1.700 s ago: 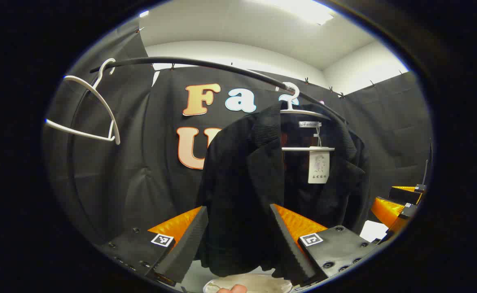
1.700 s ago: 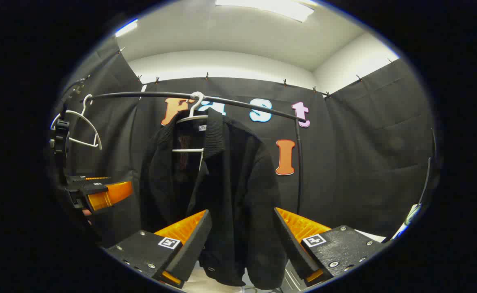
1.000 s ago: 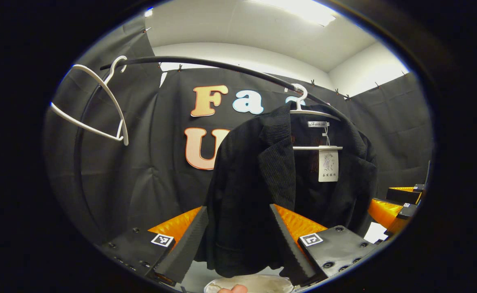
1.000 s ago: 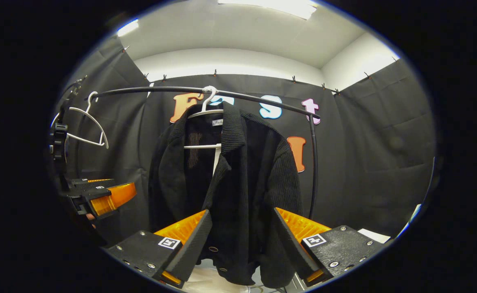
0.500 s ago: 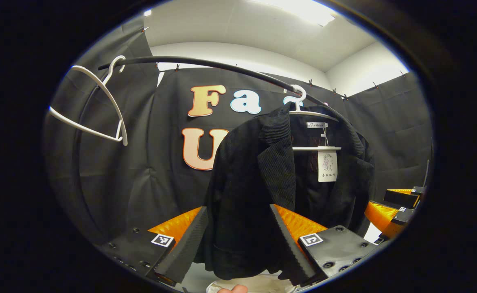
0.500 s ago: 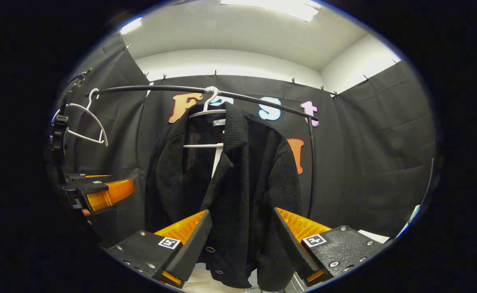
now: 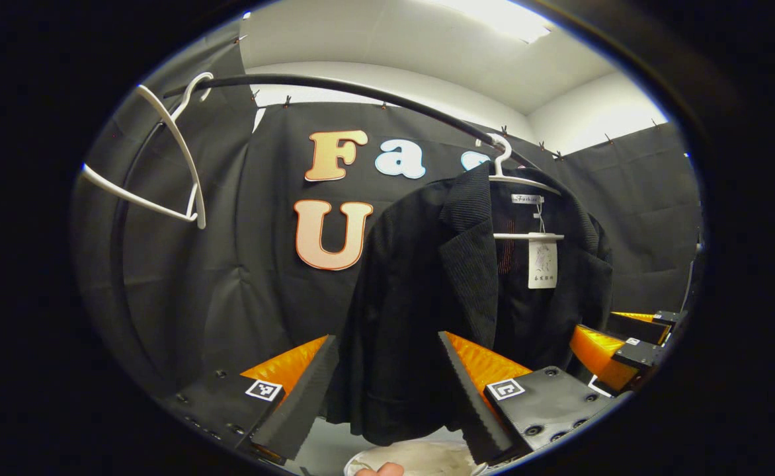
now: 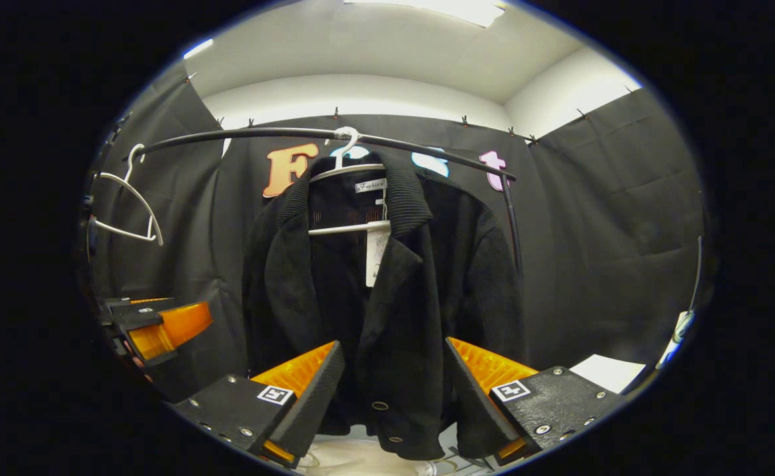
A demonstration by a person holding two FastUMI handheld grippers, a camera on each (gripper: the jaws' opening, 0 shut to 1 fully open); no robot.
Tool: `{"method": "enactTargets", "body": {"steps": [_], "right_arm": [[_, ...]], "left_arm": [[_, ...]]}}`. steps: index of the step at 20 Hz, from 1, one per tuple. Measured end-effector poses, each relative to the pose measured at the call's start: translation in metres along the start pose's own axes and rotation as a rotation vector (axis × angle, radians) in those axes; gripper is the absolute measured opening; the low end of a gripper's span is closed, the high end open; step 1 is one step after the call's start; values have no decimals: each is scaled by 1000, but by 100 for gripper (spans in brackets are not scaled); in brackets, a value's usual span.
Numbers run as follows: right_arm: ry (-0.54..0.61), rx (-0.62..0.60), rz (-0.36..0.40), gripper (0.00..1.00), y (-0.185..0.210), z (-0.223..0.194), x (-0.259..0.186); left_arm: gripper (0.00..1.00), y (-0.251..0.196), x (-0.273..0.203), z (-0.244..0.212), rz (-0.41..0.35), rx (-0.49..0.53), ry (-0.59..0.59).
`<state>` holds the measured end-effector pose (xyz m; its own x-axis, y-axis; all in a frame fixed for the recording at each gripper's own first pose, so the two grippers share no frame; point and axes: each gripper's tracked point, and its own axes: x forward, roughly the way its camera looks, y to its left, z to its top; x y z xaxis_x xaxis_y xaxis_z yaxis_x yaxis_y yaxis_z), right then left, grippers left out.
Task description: Grasp the clothes on the hanger with both hands and then place them into the laundry hamper below.
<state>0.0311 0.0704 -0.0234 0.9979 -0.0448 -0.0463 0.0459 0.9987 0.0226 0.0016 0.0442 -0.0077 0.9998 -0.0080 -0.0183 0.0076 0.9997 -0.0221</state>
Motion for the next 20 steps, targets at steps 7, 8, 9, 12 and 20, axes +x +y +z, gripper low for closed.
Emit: {"method": "enactTargets", "body": {"steps": [7,8,9,12,20], "right_arm": [[30,-77,-177,94,-10,-21,61],[36,-83,-195,94,-16,-22,65],[38,-79,-199,94,-18,-23,68],[40,-54,-183,93,-24,-29,90],[129,-7,-134,83,-47,-55,114]], "left_arm": [[96,29,-4,8,32,9,-30],[96,34,-4,10,44,16,-34],[96,39,-2,10,55,17,-37],[96,44,7,5,64,4,-27],[96,15,14,6,-1,-2,-39]]}}
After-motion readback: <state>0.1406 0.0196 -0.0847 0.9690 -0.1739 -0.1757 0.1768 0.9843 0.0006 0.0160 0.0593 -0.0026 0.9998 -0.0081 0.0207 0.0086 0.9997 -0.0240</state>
